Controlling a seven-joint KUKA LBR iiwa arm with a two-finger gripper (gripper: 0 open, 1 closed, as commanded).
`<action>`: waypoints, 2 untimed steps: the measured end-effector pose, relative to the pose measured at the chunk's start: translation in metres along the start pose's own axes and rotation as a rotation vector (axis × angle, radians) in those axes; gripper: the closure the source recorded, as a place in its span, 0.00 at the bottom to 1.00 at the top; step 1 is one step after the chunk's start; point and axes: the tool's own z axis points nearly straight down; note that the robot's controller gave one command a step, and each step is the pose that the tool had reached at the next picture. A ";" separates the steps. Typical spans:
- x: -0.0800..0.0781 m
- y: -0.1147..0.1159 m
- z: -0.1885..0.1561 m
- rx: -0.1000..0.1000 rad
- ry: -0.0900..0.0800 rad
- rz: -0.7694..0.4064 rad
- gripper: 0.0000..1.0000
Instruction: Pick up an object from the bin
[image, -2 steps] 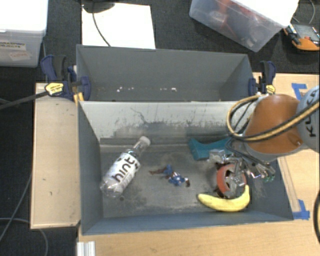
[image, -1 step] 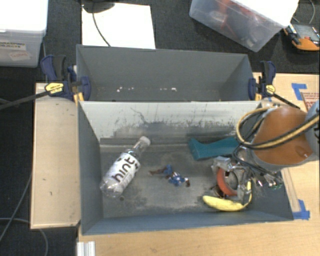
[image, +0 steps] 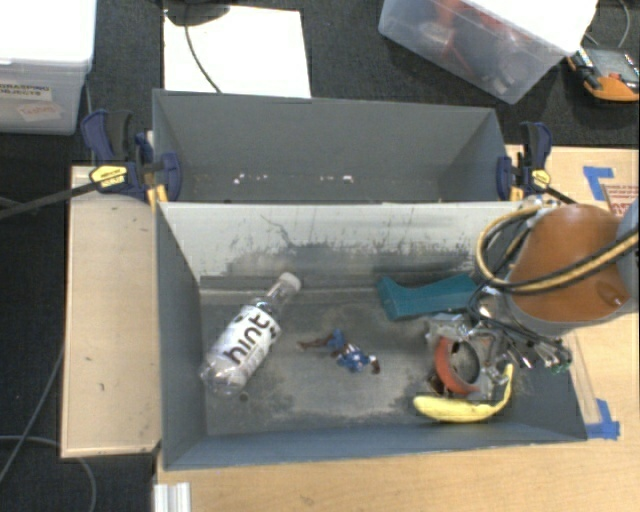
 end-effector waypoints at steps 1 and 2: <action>-0.021 -0.011 0.003 0.005 -0.008 -0.038 0.00; -0.007 -0.025 0.020 0.007 -0.013 -0.267 0.00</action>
Offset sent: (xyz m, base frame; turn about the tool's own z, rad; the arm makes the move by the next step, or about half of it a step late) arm 0.0152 -0.0212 -0.0221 -0.2694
